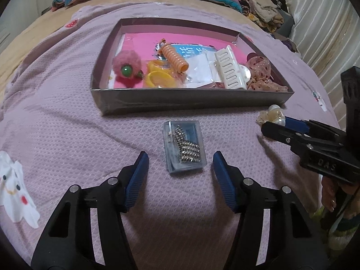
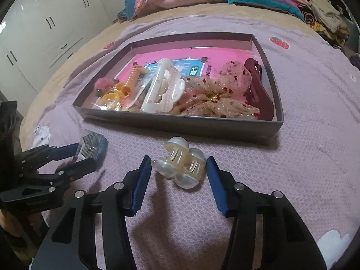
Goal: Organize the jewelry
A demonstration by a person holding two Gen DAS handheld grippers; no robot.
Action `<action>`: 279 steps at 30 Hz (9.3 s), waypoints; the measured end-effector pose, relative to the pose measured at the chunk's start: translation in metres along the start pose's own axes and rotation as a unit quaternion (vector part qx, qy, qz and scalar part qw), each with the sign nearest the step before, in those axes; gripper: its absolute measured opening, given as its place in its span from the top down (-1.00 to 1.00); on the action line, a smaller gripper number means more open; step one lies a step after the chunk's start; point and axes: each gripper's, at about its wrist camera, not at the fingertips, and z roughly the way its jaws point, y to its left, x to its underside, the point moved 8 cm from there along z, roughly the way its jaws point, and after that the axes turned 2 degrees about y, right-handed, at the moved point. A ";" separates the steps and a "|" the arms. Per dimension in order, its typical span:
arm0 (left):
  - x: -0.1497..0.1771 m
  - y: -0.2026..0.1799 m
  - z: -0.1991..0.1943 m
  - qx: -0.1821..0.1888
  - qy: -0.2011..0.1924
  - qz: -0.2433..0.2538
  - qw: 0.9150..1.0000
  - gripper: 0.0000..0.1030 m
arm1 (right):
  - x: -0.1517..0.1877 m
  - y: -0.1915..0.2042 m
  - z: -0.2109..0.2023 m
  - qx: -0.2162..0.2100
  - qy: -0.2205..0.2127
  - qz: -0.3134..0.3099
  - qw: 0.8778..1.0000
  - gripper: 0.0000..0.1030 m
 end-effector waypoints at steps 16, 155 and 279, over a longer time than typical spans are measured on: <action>-0.013 -0.026 -0.017 0.000 -0.020 0.038 0.999 0.47 | 0.013 -0.014 -0.069 -0.015 -0.054 0.032 0.998 0.05; 0.044 -0.014 -0.115 -0.027 -0.148 0.013 0.989 -0.82 | 0.058 0.033 -0.167 0.063 -0.212 -0.035 0.975 -0.92; 0.052 -0.004 -0.092 -0.052 -0.122 -0.007 0.991 -0.82 | 0.070 0.024 -0.130 0.085 -0.176 -0.020 0.981 -0.92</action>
